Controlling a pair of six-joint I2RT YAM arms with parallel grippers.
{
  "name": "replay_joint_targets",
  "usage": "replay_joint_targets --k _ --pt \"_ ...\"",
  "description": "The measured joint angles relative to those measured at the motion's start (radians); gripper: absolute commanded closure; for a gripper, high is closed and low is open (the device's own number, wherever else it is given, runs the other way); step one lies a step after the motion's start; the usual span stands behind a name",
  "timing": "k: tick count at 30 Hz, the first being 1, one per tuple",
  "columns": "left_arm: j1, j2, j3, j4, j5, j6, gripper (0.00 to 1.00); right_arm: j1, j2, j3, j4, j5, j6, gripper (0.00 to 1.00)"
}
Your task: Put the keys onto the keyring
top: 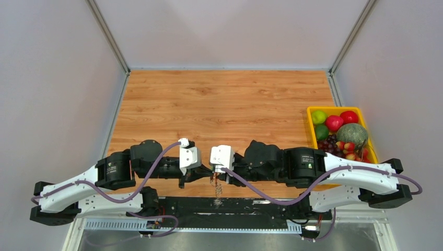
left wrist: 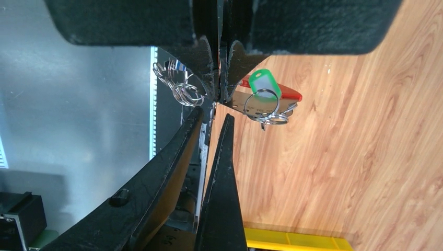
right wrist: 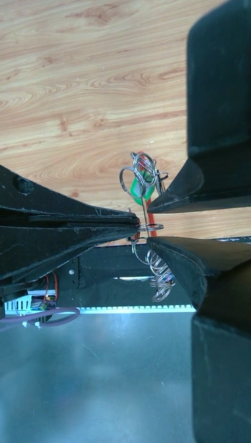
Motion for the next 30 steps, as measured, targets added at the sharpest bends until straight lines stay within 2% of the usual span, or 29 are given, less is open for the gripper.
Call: replay_joint_targets --k 8,17,24,30 --pt "0.0 0.0 0.011 -0.016 0.008 0.001 1.0 -0.01 0.018 0.005 0.0 -0.019 0.0 0.79" --pt "0.0 -0.002 0.026 -0.034 0.013 0.003 1.0 -0.018 0.033 0.007 0.0 -0.045 0.0 0.79" --pt "0.0 -0.001 0.026 -0.039 0.015 0.004 1.0 -0.025 0.039 0.007 -0.002 -0.06 -0.002 1.0" --pt "0.0 0.003 0.028 -0.043 0.019 0.005 1.0 -0.031 0.039 0.007 -0.007 -0.082 -0.005 1.0"
